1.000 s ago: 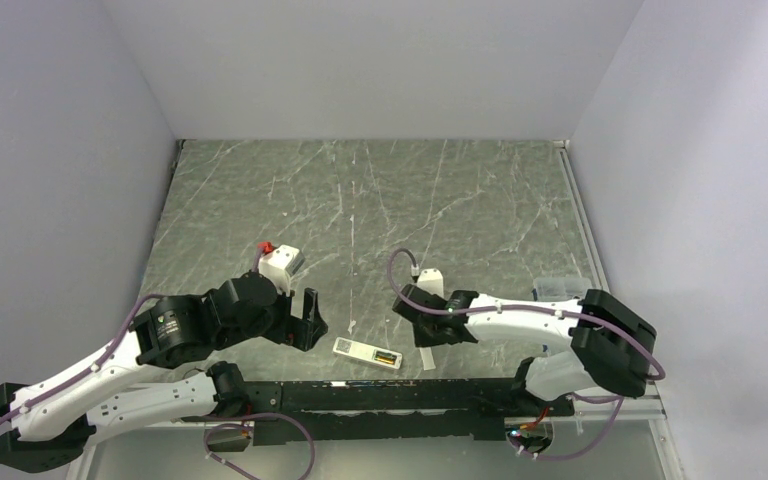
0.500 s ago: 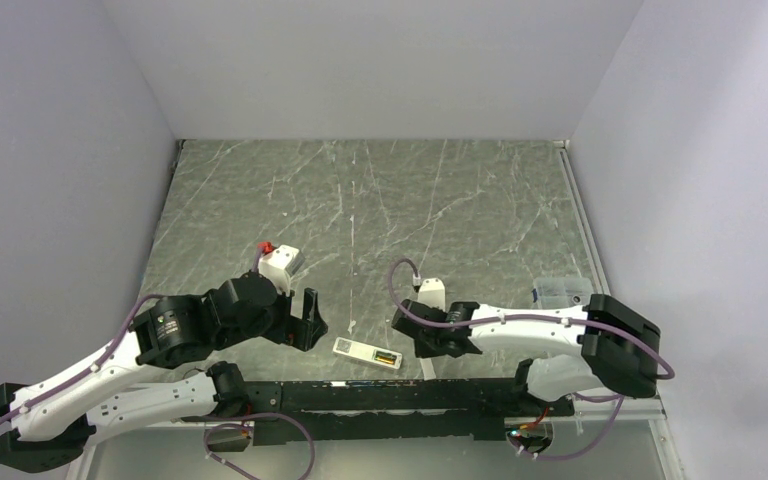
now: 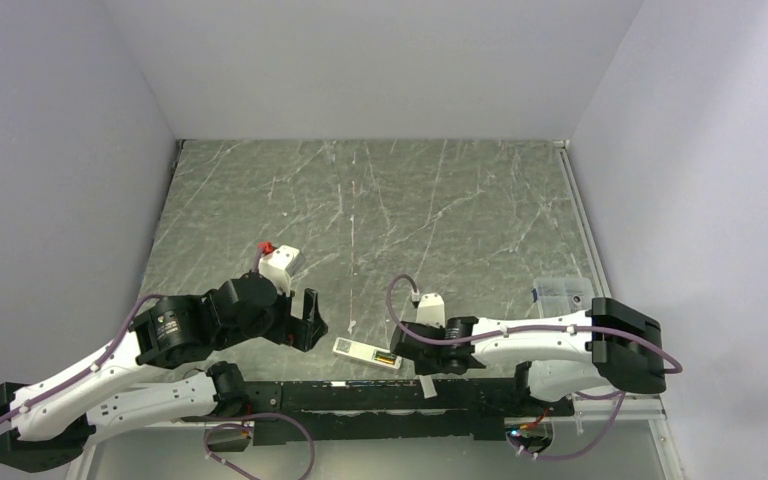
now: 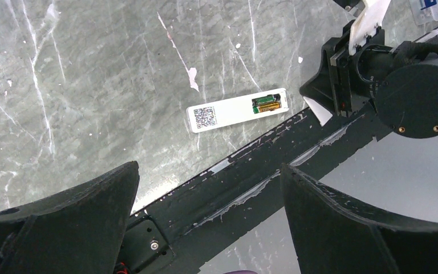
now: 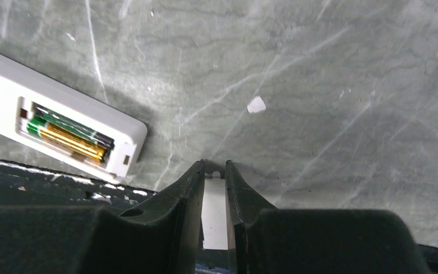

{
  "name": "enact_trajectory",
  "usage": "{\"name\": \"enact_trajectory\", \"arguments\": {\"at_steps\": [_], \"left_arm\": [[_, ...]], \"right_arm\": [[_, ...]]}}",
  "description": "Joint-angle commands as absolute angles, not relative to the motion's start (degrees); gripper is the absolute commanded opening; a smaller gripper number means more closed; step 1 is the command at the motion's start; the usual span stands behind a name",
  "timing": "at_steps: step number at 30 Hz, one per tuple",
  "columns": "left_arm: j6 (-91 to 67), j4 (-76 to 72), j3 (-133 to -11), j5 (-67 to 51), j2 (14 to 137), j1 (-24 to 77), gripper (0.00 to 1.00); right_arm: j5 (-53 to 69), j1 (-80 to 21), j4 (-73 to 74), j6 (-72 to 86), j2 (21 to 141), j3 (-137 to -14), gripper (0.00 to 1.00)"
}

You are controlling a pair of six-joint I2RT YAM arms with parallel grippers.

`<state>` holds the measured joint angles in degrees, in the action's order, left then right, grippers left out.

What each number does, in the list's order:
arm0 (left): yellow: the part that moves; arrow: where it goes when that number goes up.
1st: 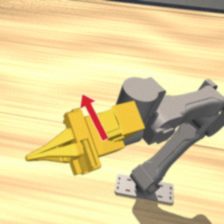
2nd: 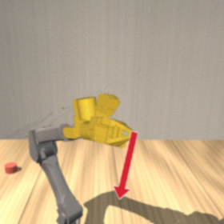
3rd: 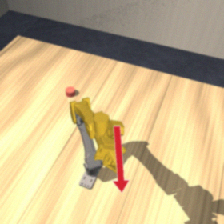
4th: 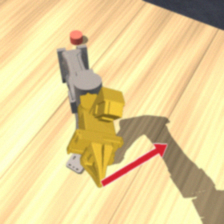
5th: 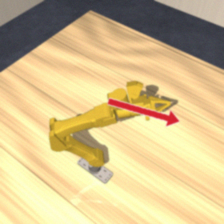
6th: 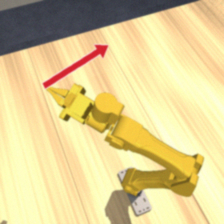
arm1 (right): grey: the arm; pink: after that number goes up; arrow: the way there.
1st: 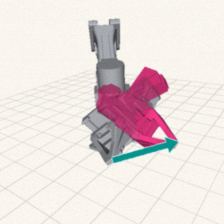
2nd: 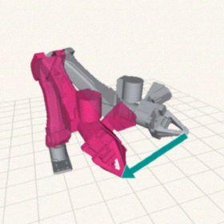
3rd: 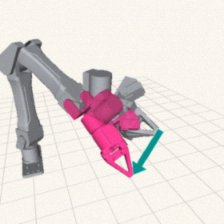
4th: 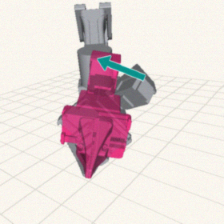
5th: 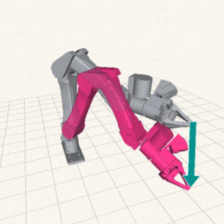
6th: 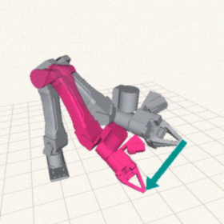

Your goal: Load the batteries into the remote control

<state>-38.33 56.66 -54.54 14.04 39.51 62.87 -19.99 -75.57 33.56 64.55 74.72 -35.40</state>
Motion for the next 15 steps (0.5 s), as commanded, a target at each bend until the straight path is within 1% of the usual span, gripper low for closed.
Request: {"name": "enact_trajectory", "arguments": {"at_steps": [1, 5, 11, 15], "left_arm": [[-38.44, 55.39, -54.49, 15.07, 39.08, 63.19, 0.99], [-38.49, 55.41, -54.49, 14.97, 39.13, 63.32, 1.00], [-38.41, 55.35, -54.46, 14.94, 38.94, 63.37, 0.99], [-38.35, 55.21, -54.41, 14.91, 38.90, 63.37, 1.00]], "right_arm": [[-20.95, -77.24, 42.94, 68.18, 74.78, -37.12, 0.25], [-22.58, -77.75, 45.82, 69.16, 71.59, -39.54, 0.35], [-21.58, -78.51, 45.94, 71.05, 66.89, -38.76, 0.40], [-20.32, -79.99, 45.24, 72.69, 66.25, -38.07, 0.42]]}}
